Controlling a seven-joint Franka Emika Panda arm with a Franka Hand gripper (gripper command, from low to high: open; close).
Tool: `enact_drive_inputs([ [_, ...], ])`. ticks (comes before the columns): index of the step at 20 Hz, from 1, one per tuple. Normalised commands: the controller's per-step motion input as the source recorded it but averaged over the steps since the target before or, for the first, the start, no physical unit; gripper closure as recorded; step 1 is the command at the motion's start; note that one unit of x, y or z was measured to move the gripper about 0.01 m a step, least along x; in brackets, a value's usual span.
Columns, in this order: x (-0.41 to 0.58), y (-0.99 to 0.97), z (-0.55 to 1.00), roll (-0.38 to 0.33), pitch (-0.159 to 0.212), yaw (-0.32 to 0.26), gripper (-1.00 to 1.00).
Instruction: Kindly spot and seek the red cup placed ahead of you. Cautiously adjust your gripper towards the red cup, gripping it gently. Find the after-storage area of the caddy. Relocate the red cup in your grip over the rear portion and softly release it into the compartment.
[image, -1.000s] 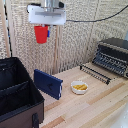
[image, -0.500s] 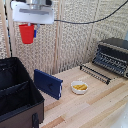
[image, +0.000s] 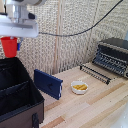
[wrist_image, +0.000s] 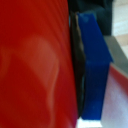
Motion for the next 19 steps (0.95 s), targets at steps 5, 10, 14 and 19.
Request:
enact_drive_inputs([
  [5,0.494,0.28,-0.3,-0.123,0.002,0.103,1.0],
  [10,0.35,0.2,-0.11,-0.06,0.028,0.039,-1.0],
  [14,0.28,-0.09,0.25,0.013,0.019,0.011,-1.0],
  [19,0.215,-0.28,0.4,0.042,0.008,0.194,-1.0],
])
